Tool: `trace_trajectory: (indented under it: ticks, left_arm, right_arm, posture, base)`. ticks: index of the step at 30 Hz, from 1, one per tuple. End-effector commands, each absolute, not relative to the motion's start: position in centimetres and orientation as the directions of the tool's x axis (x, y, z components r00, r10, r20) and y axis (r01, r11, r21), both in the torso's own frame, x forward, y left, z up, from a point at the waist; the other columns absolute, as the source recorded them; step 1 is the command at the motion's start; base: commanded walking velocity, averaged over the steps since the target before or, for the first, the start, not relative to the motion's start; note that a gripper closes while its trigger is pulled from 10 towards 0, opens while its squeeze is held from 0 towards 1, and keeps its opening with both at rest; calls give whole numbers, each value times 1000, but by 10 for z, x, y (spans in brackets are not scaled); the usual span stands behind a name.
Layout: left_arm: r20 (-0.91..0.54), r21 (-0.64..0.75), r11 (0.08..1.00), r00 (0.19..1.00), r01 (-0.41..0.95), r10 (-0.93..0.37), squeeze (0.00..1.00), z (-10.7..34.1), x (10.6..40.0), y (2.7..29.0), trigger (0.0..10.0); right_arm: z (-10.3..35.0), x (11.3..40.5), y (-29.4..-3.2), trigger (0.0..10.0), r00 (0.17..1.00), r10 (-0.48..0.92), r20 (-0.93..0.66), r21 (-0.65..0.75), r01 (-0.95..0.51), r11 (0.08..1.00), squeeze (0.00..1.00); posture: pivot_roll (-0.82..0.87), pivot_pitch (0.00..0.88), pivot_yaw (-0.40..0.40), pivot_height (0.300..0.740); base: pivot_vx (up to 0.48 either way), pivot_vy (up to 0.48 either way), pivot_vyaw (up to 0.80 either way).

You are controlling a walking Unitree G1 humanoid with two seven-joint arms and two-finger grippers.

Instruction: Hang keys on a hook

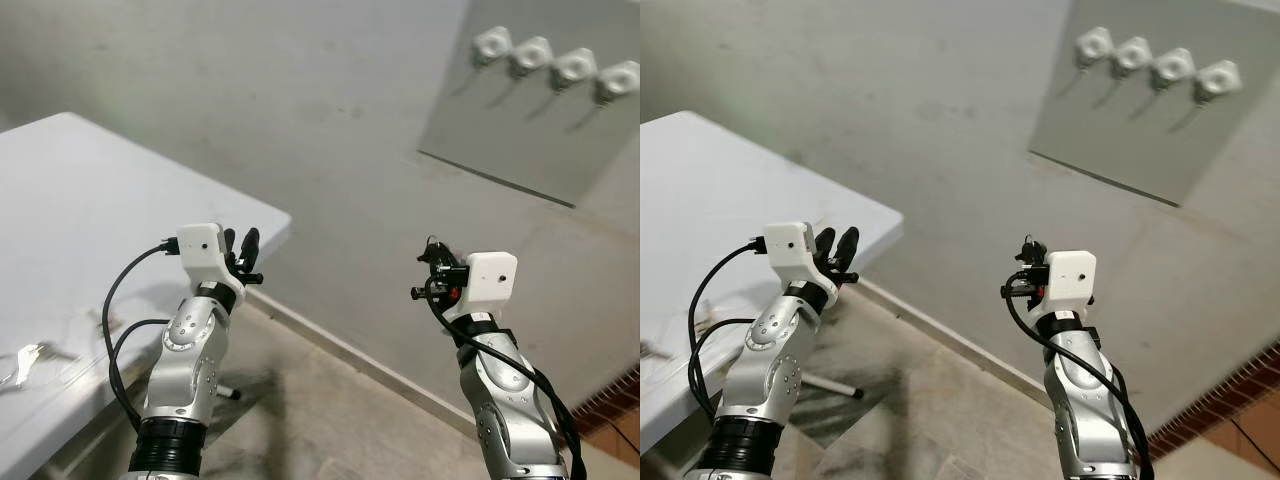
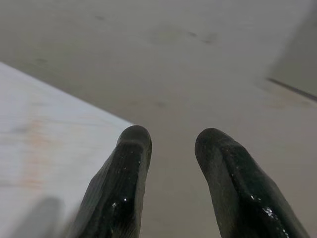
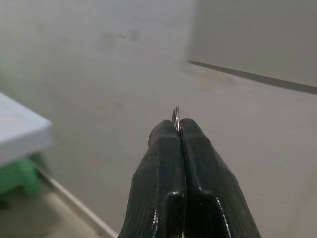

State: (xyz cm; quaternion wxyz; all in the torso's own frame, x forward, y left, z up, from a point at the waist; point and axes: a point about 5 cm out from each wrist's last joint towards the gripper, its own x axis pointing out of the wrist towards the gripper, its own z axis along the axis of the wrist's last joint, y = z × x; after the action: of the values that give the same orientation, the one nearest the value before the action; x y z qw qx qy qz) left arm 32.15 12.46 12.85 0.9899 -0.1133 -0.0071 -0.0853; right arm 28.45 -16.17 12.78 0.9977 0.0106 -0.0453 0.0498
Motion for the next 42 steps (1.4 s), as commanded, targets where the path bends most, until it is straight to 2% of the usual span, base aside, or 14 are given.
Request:
trace_trajectory:
  ticks: [1, 29, 34, 38, 42]
  left_arm:
    - [22, -197, 967, 987, 163, -162, 0, 128, 323, 125, 10000]
    - [19, -178, 959, 975, 219, -220, 0, 126, 319, 116, 10000]
    - [16, -173, 959, 975, 223, -224, 0, 127, 319, 117, 10000]
    - [12, -161, 960, 973, 229, -230, 0, 129, 322, 119, 10000]
    - [10, -157, 958, 970, 241, -242, 0, 132, 323, 118, 10000]
  right_arm:
    - [136, 286, -160, 10000, 987, 103, 121, 19, -106, 994, 0]
    - [133, 286, -156, 10000, 988, 84, 129, 49, -91, 995, 0]
    - [126, 291, -157, 10000, 998, 12, 61, 79, -17, 997, 0]
    - [118, 297, -162, 10000, 994, -93, -56, 128, 99, 987, 0]
    - [115, 296, -166, 10000, 989, -128, -78, 134, 138, 981, 0]
  posture:
    - [85, 0, -61, 740]
    - [93, 0, -35, 740]
    - [96, 0, -18, 740]
    - [90, 0, 7, 740]
    - [85, 0, 28, 740]
  base:
    - [0, 0, -750]
    - [0, 0, -724]
    - [0, 0, 0]
    - [0, 0, 0]
    - [0, 0, 0]
